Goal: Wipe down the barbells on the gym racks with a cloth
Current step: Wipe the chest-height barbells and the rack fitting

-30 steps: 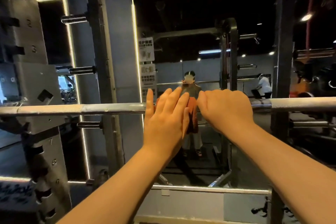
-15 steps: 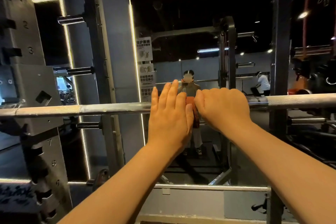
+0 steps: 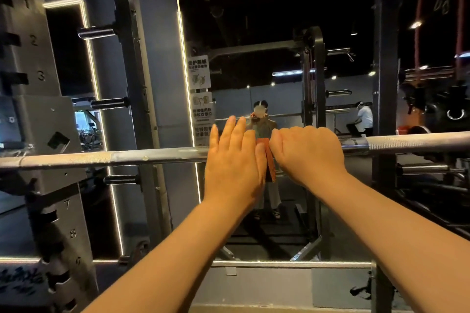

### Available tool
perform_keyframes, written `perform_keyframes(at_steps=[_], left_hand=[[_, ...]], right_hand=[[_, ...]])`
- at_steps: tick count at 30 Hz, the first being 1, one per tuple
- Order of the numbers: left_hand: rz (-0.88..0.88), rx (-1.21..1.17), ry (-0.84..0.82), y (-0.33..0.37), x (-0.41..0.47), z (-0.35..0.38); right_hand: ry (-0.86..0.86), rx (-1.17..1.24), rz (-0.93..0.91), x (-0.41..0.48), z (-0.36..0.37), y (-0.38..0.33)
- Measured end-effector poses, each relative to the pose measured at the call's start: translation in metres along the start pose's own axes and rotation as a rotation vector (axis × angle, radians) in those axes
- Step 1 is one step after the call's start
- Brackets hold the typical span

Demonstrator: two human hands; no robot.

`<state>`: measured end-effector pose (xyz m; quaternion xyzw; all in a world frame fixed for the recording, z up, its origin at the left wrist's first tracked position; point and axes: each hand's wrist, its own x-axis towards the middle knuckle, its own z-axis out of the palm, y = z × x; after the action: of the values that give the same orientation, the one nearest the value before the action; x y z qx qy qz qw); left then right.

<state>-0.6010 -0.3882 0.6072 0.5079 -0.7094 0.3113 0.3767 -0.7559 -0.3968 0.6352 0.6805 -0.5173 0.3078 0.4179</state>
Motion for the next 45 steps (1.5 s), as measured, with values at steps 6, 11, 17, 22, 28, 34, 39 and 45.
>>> perform_keyframes(at_steps=[6,11,17,22,28,34,39,45], left_hand=[[0.044,0.021,-0.052,-0.003,0.004,-0.012],[0.002,0.120,-0.298,-0.008,0.040,-0.023],[0.005,0.026,-0.125,0.006,0.002,-0.014],[0.052,0.041,-0.212,-0.001,0.009,-0.024],[0.029,0.087,-0.182,0.001,0.031,-0.017],[0.045,0.029,-0.057,0.005,-0.005,-0.003],[0.102,0.056,-0.204,-0.002,0.008,-0.028],[0.044,0.022,-0.142,0.002,0.017,-0.014]], right_hand=[[-0.015,-0.050,-0.002,0.000,0.004,0.001],[0.002,-0.043,-0.010,0.001,0.002,0.001],[-0.046,-0.024,-0.005,0.002,0.004,0.000],[-0.044,-0.049,-0.007,0.002,0.001,0.000],[-0.088,0.018,-0.025,0.002,-0.005,0.001],[-0.069,0.013,0.002,0.002,0.001,0.001],[-0.047,-0.005,0.041,0.003,0.002,-0.001],[-0.025,0.064,0.096,0.001,-0.003,-0.003]])
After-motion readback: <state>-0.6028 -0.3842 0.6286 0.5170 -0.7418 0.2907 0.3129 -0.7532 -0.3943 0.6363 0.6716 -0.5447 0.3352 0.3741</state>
